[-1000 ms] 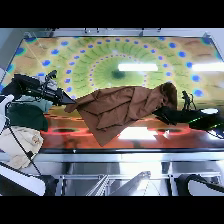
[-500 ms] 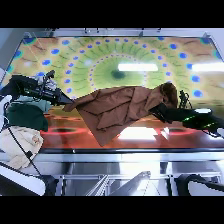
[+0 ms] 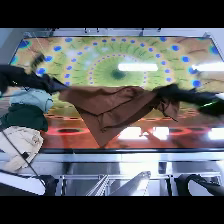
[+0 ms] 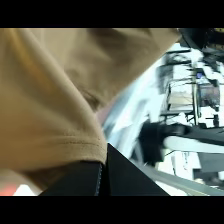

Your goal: Fold the shirts.

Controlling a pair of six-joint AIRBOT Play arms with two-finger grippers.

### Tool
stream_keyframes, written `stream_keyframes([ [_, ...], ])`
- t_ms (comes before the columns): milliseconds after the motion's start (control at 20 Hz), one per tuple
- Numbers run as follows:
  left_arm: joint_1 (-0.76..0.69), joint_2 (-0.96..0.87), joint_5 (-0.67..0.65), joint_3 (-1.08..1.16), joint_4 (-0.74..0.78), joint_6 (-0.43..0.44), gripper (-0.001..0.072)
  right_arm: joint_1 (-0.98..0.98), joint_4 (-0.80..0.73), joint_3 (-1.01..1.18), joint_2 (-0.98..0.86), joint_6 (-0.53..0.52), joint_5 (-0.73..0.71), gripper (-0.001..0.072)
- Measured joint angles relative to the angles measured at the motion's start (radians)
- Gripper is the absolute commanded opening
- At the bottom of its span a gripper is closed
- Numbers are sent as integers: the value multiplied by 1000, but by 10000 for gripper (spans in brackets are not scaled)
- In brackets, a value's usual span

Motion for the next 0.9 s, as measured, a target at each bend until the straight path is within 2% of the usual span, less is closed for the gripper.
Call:
stream_keyframes([
  [100,28,141,43,71,-91,0,18,-140,84,102,196,-27,57,15],
  [200,66,305,68,159,-154,0,18,-302,148,197,393,-42,43,15],
  [350,167,547,87,324,-200,0,19,-537,198,306,645,-53,-70,16],
  [450,261,668,90,426,-210,0,19,-651,202,350,751,-52,-127,16],
  [650,376,766,89,490,-191,-6,19,-748,174,381,791,37,-127,16],
  [750,359,736,86,425,-172,-32,20,-758,146,348,742,106,-65,16],
  [900,249,613,76,259,-74,-61,22,-688,102,199,629,159,-30,17],
])
